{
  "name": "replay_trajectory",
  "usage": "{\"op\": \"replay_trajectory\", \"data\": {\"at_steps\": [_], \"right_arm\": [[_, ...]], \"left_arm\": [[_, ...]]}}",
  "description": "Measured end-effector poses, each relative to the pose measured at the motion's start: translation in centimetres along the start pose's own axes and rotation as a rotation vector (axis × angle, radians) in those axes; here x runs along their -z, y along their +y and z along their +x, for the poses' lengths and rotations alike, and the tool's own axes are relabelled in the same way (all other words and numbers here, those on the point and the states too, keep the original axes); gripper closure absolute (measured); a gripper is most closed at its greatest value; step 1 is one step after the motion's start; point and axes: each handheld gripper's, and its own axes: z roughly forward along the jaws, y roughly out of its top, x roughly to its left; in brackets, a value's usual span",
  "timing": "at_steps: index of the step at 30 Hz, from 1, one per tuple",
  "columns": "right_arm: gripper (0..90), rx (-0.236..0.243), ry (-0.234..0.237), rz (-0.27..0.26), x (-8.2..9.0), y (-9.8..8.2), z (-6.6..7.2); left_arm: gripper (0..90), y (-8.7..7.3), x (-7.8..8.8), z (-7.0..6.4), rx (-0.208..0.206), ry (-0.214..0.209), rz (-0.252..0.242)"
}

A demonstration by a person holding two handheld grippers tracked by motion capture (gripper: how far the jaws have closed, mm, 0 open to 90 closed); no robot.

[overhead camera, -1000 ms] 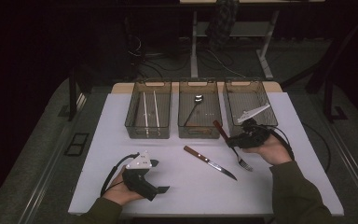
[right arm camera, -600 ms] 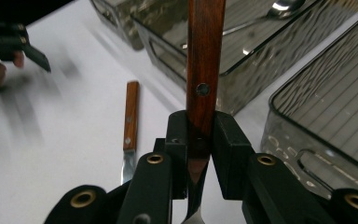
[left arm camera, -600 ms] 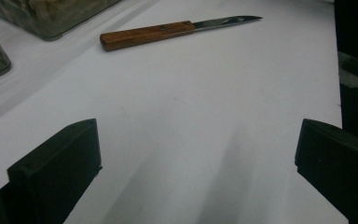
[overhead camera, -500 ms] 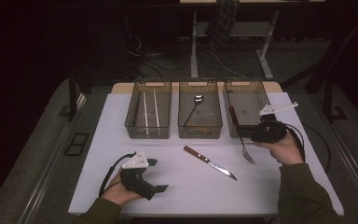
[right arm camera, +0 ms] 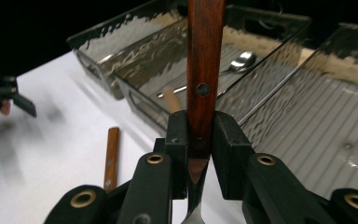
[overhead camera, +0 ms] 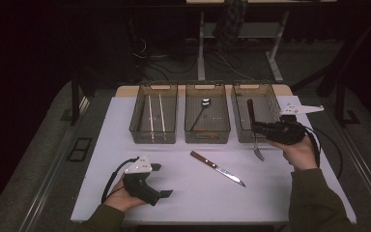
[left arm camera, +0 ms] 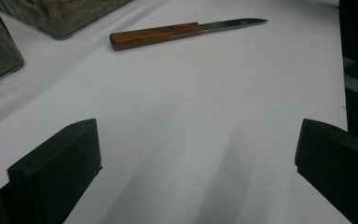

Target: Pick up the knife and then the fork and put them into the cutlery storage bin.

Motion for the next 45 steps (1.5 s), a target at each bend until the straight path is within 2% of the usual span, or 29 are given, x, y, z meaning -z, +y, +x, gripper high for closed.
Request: {"op": "replay_trajectory", "data": {"at_steps": [8, 18, 29, 32, 36, 42, 45], "right_arm": [[76.6, -0.012, -0.051, -0.051, 1.0, 1.4, -0.8], [76.5, 0.003, -0.157, -0.049, 1.1, 4.3, -2.8], [76.5, -0.02, -0.289, -0.055, -0.1, 7.0, -4.9], [76.6, -0.01, -0.322, -0.03, -1.0, 7.4, -5.4], [76.5, -0.019, -0.345, -0.012, -2.3, 7.1, -6.3], [76.5, -0.058, -0.364, 0.003, -3.9, 5.4, -7.6], [76.5, -0.068, -0.37, 0.036, -4.6, 4.5, -8.0]], "left_arm": [[0.0, 0.0, -0.1, -0.1, -0.003, -0.002, 0.002], [0.0, 0.1, -0.1, -0.3, -0.006, -0.005, 0.002], [0.0, 0.1, -0.1, -0.3, -0.006, -0.009, -0.001], [0.0, 0.1, -0.1, -0.4, -0.005, -0.009, -0.003], [0.0, 0.1, 0.0, -0.4, -0.008, -0.011, -0.003], [0.0, 0.0, 0.0, -0.5, -0.01, -0.014, -0.001], [0.0, 0.1, 0.0, -0.5, -0.007, -0.014, -0.003]]}}
